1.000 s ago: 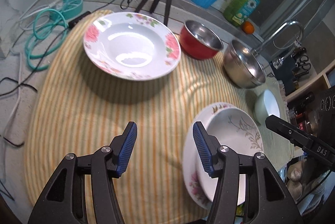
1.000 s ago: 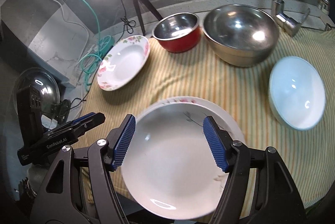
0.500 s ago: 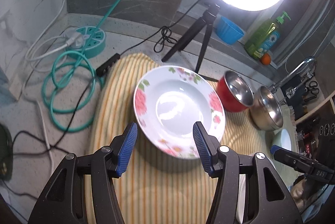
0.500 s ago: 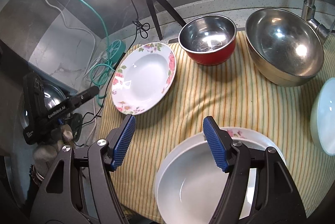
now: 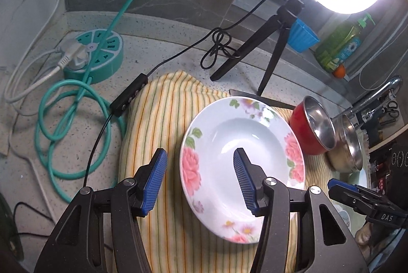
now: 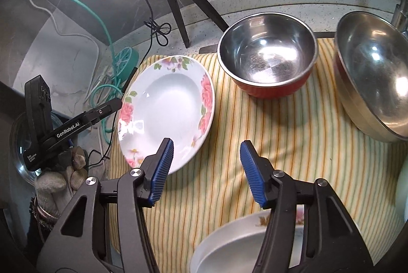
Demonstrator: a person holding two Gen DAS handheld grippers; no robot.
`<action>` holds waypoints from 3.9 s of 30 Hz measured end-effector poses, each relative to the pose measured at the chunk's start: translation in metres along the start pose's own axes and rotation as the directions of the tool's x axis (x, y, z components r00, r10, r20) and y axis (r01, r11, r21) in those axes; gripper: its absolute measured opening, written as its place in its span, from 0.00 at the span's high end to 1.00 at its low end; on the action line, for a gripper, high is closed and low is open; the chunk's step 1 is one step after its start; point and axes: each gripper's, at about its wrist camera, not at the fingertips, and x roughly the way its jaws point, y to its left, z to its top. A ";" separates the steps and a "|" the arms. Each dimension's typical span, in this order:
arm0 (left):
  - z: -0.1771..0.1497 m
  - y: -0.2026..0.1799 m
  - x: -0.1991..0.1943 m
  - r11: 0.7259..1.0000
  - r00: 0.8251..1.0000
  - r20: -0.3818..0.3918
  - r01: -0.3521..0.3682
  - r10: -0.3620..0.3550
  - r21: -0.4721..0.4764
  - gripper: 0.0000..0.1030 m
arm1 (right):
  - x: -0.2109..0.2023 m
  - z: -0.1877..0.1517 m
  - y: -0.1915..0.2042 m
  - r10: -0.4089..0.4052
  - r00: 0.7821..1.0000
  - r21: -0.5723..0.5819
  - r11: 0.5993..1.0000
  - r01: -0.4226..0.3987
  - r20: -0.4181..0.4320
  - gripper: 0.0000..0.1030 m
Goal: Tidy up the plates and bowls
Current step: 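Close the right tool on the pink-rose plate rim and lift it, then carry the pink-rose plate toward the plate stack with the right tool, then lower the pink-rose plate onto the grey-leaf plate stack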
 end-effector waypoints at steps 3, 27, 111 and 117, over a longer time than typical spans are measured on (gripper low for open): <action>0.004 0.006 0.008 1.000 1.000 -0.020 0.013 -0.014 -0.014 0.53 | 0.014 0.008 -0.002 -0.004 1.000 0.010 1.000 0.004 -0.019 0.51; 0.007 0.006 0.030 0.999 0.996 -0.089 0.024 -0.026 -0.021 0.74 | 0.054 0.024 0.010 -0.050 0.994 -0.047 0.998 0.046 -0.093 0.86; -0.166 -0.184 -0.044 0.979 0.988 -0.133 0.099 -0.075 0.178 0.74 | -0.120 -0.144 -0.119 -0.083 0.996 0.042 0.996 0.085 -0.045 0.86; -0.168 -0.188 -0.042 0.973 0.991 -0.132 0.045 -0.015 0.227 0.74 | -0.116 -0.146 -0.115 -0.099 0.994 0.025 0.995 0.100 -0.048 0.86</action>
